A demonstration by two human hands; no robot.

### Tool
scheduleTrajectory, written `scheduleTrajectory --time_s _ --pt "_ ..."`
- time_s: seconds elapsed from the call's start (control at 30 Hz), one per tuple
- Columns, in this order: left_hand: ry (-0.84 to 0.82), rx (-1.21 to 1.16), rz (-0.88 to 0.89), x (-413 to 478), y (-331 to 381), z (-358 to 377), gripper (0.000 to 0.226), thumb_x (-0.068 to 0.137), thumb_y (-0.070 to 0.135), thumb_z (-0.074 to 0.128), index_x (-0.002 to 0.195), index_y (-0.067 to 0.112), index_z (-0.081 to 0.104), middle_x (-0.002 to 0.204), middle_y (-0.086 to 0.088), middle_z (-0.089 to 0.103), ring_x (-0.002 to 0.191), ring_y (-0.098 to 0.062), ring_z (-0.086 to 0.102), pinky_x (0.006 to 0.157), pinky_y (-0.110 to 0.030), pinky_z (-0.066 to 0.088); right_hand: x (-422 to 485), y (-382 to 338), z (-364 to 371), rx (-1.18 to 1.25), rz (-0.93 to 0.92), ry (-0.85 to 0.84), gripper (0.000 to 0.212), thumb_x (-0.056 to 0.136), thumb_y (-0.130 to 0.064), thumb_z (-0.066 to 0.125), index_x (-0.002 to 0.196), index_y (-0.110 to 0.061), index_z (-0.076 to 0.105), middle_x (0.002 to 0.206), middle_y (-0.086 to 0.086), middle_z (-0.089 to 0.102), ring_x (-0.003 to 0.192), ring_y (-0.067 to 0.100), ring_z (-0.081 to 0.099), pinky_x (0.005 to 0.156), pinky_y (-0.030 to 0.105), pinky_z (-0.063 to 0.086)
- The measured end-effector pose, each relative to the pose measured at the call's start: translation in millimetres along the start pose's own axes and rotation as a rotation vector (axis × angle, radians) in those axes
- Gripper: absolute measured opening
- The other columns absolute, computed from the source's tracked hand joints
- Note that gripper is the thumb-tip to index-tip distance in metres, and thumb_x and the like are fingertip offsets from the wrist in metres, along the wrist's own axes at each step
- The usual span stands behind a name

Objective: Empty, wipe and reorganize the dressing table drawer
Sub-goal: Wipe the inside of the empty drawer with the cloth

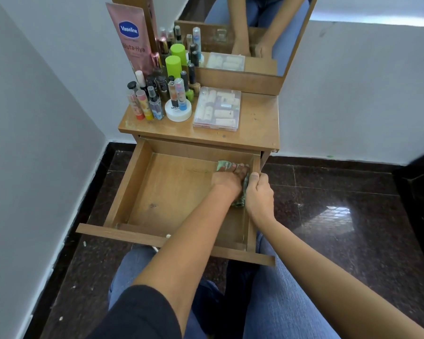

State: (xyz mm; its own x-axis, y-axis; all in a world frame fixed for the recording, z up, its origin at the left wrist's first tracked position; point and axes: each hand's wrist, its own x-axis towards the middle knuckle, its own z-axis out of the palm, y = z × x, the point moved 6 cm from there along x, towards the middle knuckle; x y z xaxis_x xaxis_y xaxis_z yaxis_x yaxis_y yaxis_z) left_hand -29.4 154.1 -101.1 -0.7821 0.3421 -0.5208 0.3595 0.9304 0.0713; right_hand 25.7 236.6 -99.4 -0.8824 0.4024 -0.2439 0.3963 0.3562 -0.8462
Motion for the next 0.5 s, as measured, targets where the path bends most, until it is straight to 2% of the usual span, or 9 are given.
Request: scheduleTrajectory --time_s 0.17,0.33,0.5 --pt "-0.009 -0.069 0.110 -11.4 -6.0 15.9 0.081 0.099 0.004 0.043 0.156 0.026 -0.010 0.164 0.000 -0.011 0.151 -0.019 -0.007 0.120 -0.032 -0.001 1.5 -0.9 -1.0 -0.001 -0.001 -0.001 0.033 0.102 -0.037 0.027 0.117 -0.015 0.047 0.115 0.008 0.058 0.100 0.023 0.053 0.084 0.035 0.039" --pt "-0.033 0.016 0.290 -26.4 -12.6 35.9 0.074 0.100 0.005 0.038 0.156 0.024 -0.005 0.164 0.002 -0.008 0.151 -0.015 -0.006 0.120 -0.029 -0.004 2.6 0.7 0.1 -0.006 0.002 -0.003 0.037 0.102 -0.039 0.026 0.120 -0.013 0.047 0.116 0.010 0.058 0.104 0.026 0.054 0.092 0.042 0.042" --pt "-0.075 0.104 0.502 -41.2 -22.4 43.3 0.067 0.102 0.010 0.036 0.157 0.025 0.002 0.165 0.002 0.000 0.151 -0.014 -0.004 0.119 -0.029 -0.006 1.9 0.1 -0.5 0.004 0.000 -0.003 0.033 0.102 -0.039 0.027 0.115 -0.016 0.047 0.112 0.008 0.058 0.100 0.023 0.056 0.089 0.041 0.044"
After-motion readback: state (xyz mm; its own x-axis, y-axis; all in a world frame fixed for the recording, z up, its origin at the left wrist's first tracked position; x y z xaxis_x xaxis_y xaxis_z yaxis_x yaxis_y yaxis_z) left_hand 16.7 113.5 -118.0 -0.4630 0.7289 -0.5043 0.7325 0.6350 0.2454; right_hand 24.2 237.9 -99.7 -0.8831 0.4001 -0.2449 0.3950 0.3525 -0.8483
